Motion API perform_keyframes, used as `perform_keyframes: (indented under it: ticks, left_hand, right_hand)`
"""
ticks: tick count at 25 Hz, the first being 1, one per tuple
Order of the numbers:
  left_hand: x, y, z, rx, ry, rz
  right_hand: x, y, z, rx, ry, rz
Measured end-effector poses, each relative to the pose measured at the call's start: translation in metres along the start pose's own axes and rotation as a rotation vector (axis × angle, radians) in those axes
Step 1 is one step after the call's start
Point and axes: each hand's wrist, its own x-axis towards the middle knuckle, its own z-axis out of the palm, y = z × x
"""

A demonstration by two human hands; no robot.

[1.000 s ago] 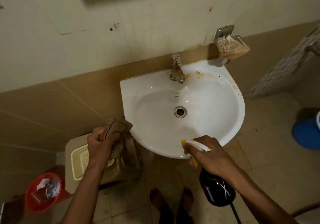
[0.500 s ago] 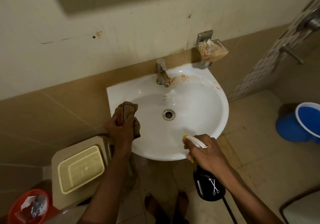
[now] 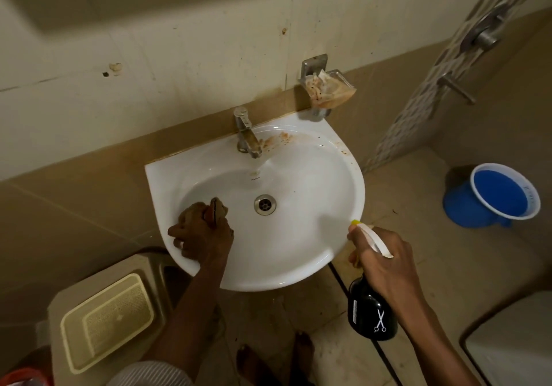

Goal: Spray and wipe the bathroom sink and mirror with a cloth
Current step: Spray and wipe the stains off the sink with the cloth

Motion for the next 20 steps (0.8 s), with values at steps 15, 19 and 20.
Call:
perform_keyframes:
  ticks: [15, 19, 20]
  left_hand:
    - [-0.03, 0.032, 0.134, 0.191, -0.606, 0.05]
    - [0.003, 0.017, 0.22, -0.189, -0.494, -0.032]
    - [0.004, 0.026, 0.225, -0.223, -0.492, -0.038]
  right_hand:
    - [0.006, 0.023, -0.005, 0.085, -0.086, 0.051]
    - [0.015, 0.026, -0.014, 0.133, -0.08, 0.087]
    - [0.018, 0.028, -0.017, 0.139, -0.084, 0.083]
